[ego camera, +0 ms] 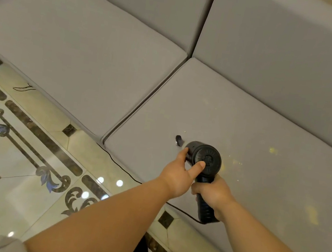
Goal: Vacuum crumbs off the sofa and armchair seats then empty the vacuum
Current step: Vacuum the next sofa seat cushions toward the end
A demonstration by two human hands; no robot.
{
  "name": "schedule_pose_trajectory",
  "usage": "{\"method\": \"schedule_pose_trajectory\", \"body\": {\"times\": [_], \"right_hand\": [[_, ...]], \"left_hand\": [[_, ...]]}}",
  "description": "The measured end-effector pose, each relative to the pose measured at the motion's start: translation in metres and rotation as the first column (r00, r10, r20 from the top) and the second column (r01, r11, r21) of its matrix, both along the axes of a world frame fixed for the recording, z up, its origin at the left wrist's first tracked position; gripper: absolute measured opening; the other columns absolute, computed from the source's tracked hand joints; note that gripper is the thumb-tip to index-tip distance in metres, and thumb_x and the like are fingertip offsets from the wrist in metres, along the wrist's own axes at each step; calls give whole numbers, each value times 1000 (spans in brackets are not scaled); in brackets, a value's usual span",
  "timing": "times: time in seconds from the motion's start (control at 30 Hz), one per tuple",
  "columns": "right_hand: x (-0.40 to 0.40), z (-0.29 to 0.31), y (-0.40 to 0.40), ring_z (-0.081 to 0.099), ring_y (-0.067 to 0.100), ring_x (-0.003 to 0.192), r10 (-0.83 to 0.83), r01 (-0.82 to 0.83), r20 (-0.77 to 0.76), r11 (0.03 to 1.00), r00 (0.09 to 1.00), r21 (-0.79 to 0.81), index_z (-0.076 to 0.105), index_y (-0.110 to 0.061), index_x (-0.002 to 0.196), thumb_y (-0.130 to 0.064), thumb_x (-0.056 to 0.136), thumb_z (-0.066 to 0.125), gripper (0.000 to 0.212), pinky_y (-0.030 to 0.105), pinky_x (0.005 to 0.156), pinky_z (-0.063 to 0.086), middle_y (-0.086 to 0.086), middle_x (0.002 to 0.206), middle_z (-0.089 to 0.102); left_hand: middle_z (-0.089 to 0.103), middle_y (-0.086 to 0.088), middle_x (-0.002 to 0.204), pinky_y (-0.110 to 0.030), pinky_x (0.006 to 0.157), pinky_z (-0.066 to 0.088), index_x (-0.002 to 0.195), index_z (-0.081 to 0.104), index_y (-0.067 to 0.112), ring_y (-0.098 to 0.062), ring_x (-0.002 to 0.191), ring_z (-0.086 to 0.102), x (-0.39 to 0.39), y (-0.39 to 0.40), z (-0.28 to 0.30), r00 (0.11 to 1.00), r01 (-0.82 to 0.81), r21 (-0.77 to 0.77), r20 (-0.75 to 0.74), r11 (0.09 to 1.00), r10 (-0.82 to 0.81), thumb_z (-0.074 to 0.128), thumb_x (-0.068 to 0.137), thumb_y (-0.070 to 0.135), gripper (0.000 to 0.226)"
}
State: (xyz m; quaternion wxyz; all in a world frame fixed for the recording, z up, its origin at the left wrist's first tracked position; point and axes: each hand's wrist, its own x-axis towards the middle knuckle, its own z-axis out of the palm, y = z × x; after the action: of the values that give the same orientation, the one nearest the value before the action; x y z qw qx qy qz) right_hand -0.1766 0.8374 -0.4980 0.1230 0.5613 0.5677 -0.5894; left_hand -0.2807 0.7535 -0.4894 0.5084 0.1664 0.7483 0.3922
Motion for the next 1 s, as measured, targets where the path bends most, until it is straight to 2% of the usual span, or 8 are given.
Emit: {"method": "schedule_pose_trajectory", "body": {"times": [0.2,0.33,0.57,0.73,0.83,1.0], "right_hand": [[25,12,-4,59,31,72,11,-11,-14,1000,1000,9,59,-13,91,2,66,70,31,37,67,48,12,80,63],[18,19,-5,62,33,76,0,3,-51,999,999,55,61,-10,101,-1,67,71,37,44,73,52,14,86,66],[-32,16,1,61,33,78,11,-4,-122,998,992,56,60,-12,104,0,68,71,39,46,78,54,14,89,66],[-44,-2,-1,59,32,82,3,-4,-88,1000,996,-7,58,-11,111,1,69,71,46,43,76,51,11,93,63],[-30,-5,-3,60,31,84,-6,6,-38,1000,999,-10,59,-12,112,-1,69,71,46,38,73,50,11,94,64],[-1,3,-1,61,32,81,-28,28,-1,999,1000,-27,59,-10,110,0,68,71,44,38,70,51,14,92,64]], "left_hand": [[37,-2,150,-26,103,29,151,10,25,-22,136,37,23,-5,10,1000,10,-1,-4,1000,-10,49,89,57,80],[37,-2,150,-21,94,28,152,8,27,-22,134,39,17,-3,19,999,-1,22,-33,1000,2,48,90,57,79],[38,-1,149,-21,91,30,152,8,28,-22,132,41,-28,0,20,995,-40,40,-88,998,43,47,90,56,78],[40,-3,148,-26,101,30,152,13,25,-23,135,38,-46,-2,4,998,-13,-2,-58,1000,13,49,91,53,76],[39,-3,149,-29,104,30,152,13,25,-23,135,37,-34,-3,2,999,22,-9,-46,1000,-23,50,90,55,78],[39,-4,149,-30,105,29,151,13,25,-23,136,37,-8,3,6,998,62,-16,-27,998,-63,51,89,56,79]]}}
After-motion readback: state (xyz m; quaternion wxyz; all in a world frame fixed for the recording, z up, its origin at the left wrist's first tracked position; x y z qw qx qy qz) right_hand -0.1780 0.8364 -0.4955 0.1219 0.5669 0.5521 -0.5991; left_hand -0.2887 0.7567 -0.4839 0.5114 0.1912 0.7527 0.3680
